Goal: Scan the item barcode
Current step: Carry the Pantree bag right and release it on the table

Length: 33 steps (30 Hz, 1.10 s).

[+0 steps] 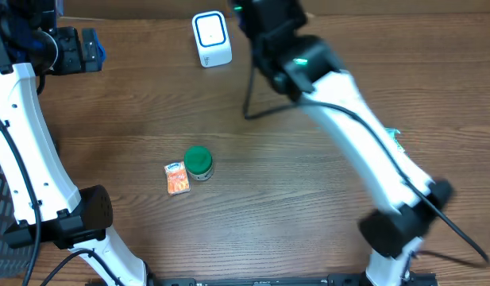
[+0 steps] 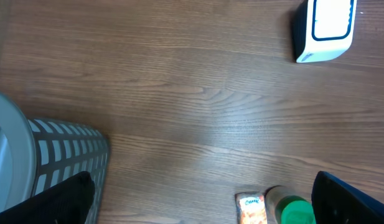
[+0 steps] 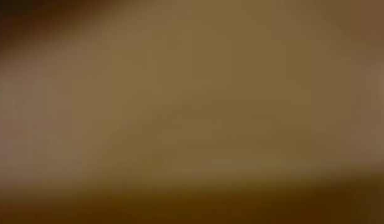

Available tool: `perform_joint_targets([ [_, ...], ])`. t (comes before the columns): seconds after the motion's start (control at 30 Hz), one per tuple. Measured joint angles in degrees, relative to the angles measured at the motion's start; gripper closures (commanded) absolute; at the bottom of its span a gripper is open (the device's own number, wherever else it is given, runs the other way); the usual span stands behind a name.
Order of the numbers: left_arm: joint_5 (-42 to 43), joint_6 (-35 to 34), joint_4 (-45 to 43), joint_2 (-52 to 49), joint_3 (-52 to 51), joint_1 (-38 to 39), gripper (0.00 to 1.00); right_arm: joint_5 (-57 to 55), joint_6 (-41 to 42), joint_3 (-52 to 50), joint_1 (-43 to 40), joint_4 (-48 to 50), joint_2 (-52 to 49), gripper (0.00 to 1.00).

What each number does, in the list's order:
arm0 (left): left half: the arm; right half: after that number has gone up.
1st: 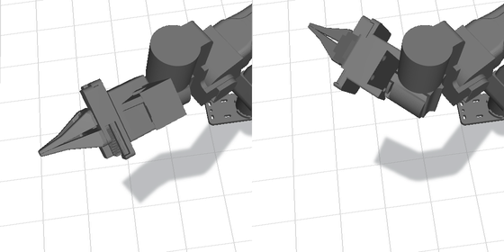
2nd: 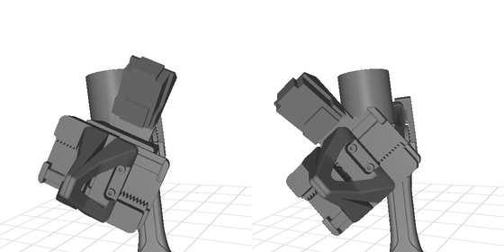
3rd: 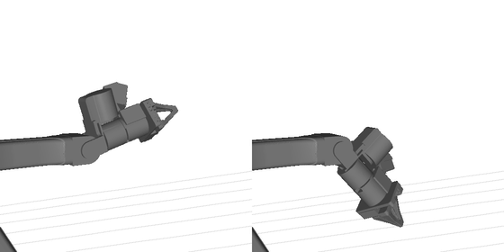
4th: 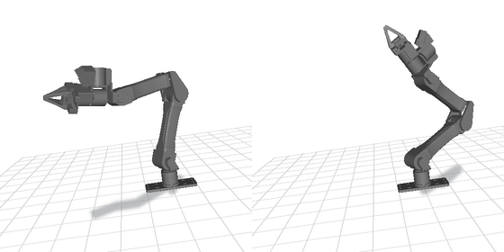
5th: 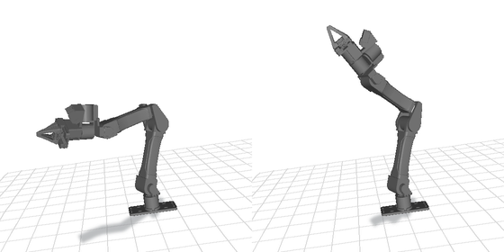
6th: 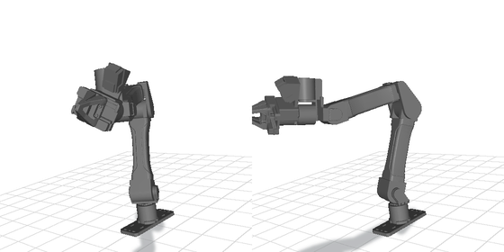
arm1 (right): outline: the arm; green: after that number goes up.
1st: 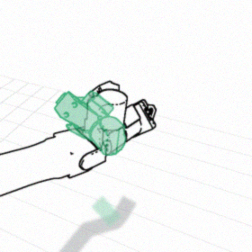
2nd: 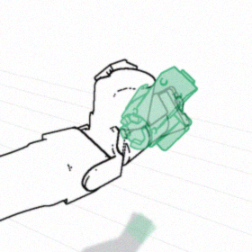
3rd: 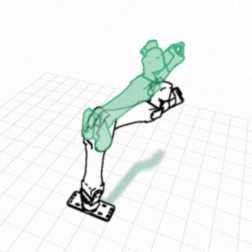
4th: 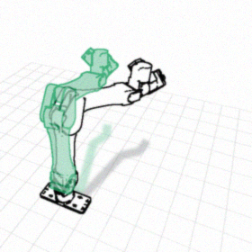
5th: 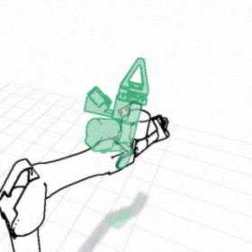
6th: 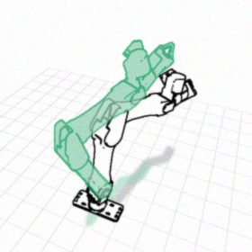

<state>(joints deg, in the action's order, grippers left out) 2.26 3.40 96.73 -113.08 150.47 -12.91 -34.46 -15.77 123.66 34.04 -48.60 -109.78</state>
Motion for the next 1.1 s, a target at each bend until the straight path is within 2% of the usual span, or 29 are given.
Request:
perform_joint_targets([
  [0.07,0.02,0.0,-0.02,0.0,0.0,0.0,0.0,6.97,8.09,0.04,-1.92,-6.6,4.81,0.96],
  [0.27,0.0,0.0,-0.02,0.0,0.0,0.0,0.0,20.41,23.15,0.04,-10.25,-19.19,12.48,0.96],
  [0.5,0.02,0.0,-0.04,0.0,0.0,0.0,0.0,33.22,34.95,0.04,-24.94,-33.86,15.52,0.96],
  [0.67,0.0,0.0,-0.04,0.0,0.0,0.0,0.01,39.63,36.74,0.04,-32.52,-42.6,12.48,0.96],
  [0.8,0.02,0.0,-0.02,0.0,0.0,0.0,0.0,44.39,35.1,0.04,-36.48,-47.04,7.58,0.96],
  [1.1,0.02,0.0,-0.02,0.0,0.0,0.0,0.0,48.63,31.78,-7.3,-37.44,-44.61,0.72,0.96],
])
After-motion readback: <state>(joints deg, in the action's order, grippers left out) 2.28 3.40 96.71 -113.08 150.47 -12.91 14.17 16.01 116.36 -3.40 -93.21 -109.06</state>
